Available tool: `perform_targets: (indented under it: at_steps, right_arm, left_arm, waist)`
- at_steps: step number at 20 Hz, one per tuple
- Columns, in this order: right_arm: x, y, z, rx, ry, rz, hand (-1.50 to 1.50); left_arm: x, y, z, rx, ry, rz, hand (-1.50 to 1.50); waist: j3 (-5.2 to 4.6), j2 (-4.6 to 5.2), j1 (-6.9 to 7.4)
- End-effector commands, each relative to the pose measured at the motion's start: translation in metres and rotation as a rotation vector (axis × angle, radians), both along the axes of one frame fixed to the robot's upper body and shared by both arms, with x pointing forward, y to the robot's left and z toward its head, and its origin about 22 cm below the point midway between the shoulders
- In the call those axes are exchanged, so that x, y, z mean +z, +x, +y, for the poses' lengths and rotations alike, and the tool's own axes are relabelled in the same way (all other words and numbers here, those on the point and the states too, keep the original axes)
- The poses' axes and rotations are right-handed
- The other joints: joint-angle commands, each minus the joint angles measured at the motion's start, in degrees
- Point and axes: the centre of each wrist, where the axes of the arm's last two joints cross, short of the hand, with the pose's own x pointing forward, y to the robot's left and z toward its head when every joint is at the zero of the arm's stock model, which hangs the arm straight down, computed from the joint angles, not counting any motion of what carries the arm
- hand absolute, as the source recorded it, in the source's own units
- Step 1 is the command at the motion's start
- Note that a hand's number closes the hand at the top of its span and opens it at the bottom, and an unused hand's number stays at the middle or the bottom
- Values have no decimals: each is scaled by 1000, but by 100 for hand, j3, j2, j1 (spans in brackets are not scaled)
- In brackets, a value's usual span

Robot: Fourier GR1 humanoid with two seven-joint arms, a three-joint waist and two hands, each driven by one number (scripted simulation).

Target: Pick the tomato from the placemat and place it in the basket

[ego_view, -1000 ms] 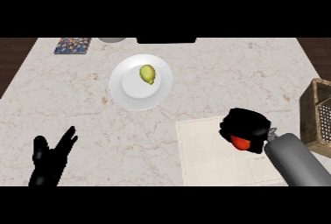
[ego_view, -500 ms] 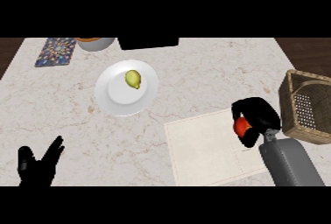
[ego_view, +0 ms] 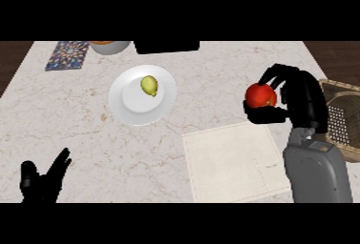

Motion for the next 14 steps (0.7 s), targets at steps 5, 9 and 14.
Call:
perform_targets:
  at_steps: [5, 9, 14]
  right_arm:
    - [118, -67, 17, -295, 170, -194, 150]
    - [168, -96, -2, -423, 162, -218, 150]
    - [218, -90, -13, -487, 193, -217, 150]
  left_arm:
    - [-7, 7, -19, -59, -28, 21, 0]
    - [-5, 10, -13, -66, -37, 16, 0]
    - [-6, 17, -15, -90, -24, 6, 0]
  waist:
    - [-46, 120, 183]
    - [-37, 156, 272]
    - [-36, 189, 365]
